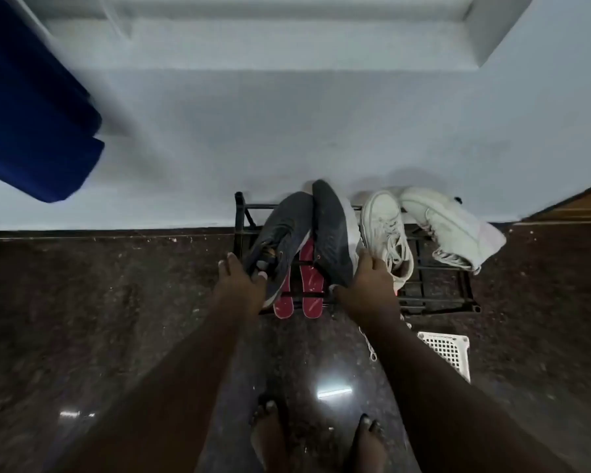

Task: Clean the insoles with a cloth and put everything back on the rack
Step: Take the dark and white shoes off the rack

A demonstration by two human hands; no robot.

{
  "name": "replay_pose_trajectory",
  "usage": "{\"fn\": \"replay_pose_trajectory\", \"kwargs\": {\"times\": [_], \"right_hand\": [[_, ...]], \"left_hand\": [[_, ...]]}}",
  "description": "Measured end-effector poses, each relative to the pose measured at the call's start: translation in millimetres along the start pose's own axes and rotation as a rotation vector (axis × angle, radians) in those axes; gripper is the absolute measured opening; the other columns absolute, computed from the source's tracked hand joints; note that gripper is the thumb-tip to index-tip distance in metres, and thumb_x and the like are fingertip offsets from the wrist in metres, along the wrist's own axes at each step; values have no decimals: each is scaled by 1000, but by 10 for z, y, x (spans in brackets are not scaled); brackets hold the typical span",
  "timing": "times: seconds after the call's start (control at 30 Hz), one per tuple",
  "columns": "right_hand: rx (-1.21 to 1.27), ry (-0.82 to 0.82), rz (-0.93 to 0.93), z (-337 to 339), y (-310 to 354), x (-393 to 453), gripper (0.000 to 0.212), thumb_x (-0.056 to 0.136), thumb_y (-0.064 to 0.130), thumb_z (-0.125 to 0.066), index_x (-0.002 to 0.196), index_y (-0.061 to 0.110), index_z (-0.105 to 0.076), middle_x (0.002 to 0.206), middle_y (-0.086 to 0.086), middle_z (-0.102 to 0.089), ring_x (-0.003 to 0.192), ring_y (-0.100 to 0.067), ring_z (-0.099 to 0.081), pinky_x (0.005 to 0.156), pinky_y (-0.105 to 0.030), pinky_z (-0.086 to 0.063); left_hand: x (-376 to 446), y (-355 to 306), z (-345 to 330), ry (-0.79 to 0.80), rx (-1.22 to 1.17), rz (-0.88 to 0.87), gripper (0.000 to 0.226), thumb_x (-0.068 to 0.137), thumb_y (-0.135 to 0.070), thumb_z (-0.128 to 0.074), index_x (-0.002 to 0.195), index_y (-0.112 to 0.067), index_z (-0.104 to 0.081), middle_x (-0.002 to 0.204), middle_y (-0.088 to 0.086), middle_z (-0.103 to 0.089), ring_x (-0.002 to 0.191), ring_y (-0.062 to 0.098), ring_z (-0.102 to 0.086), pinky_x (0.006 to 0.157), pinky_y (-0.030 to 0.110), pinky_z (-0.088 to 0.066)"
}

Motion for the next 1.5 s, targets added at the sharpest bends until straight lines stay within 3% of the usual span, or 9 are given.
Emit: {"fn": "replay_pose_trajectory", "kwargs": {"times": [0.2, 0.4, 0.57, 0.7, 0.83, 0.97, 1.13, 1.37, 1.5], "right_hand": [[-85, -29, -129, -300, -107, 279, 118, 65, 64, -72, 152, 25, -3, 152, -14, -26, 135, -40, -35, 95, -59, -44], [-105, -73, -113, -299, -101, 338, 118, 65, 67, -70, 152, 28, -1, 144, -14, -37, 130, -39, -41, 91, -58, -47], [76, -217, -91, -179, -44, 10, 106, 69, 55, -71, 152, 29, -9, 140, -9, -44, 127, -31, -43, 88, -51, -51], [206, -295, -102, -129, -4, -472, 105, 69, 48, -77, 153, 28, -16, 133, -9, -49, 123, -26, -44, 96, -44, -45], [741, -300, -90, -112, 60, -846, 91, 71, 41, -78, 148, 35, -31, 142, 10, -49, 131, -9, -47, 105, -43, -46], [1021, -48, -91, -224, 94, -945, 63, 73, 32, -69, 127, 54, -49, 119, 14, -67, 109, -9, -64, 92, -45, -54], [1130, -183, -122, -242, -31, -1242, 64, 75, 16, -63, 137, 27, -51, 121, 4, -67, 113, -16, -63, 92, -34, -52], [887, 37, -130, -733, -442, -1666, 74, 69, 37, -73, 138, 42, -48, 133, 10, -51, 120, -20, -57, 97, -48, -51], [782, 169, -266, -1118, -883, -2202, 57, 75, 31, -78, 125, 47, -56, 107, -5, -65, 82, -18, -70, 67, -37, -58]], "left_hand": [[609, 396, -382, 45, -188, 101, 78, 74, -62, -54, 138, -19, -46, 119, 16, -66, 99, 41, -66, 87, 54, -56], [891, 676, -525, 102, -247, 203, 55, 65, -57, -56, 110, -25, -61, 98, 9, -71, 82, 34, -70, 72, 52, -61], [357, 344, -338, 191, -553, 308, 27, 96, -16, -56, 116, 2, -59, 92, 18, -65, 65, 31, -62, 44, 31, -54], [-89, 380, -418, 276, -813, 408, 15, 100, -16, -55, 111, -14, -66, 99, 14, -74, 91, 37, -72, 77, 50, -62], [-487, 501, -436, 316, -887, 510, 13, 99, -8, -55, 96, -6, -68, 93, 17, -73, 94, 36, -69, 91, 53, -56], [-781, 684, -532, 381, -865, 464, 20, 102, -17, -54, 113, -12, -69, 100, 18, -75, 91, 37, -71, 74, 45, -61], [-985, 875, -433, 240, -830, 471, 21, 102, -12, -51, 95, -8, -70, 86, 22, -74, 72, 38, -69, 57, 41, -59], [-1537, 1388, -675, 176, -796, 491, 14, 95, -4, -54, 94, -2, -69, 76, 25, -72, 60, 35, -69, 48, 33, -54], [-1866, 1791, -870, 166, -749, 468, 21, 97, -3, -56, 109, -17, -66, 94, 16, -73, 71, 34, -72, 56, 38, -60]]}}
Point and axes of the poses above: each hand's wrist, its own x-axis towards the middle knuckle, its own z-axis out of the back of the hand, y = z × x, the point moved 6 cm from there along x, towards the middle knuckle
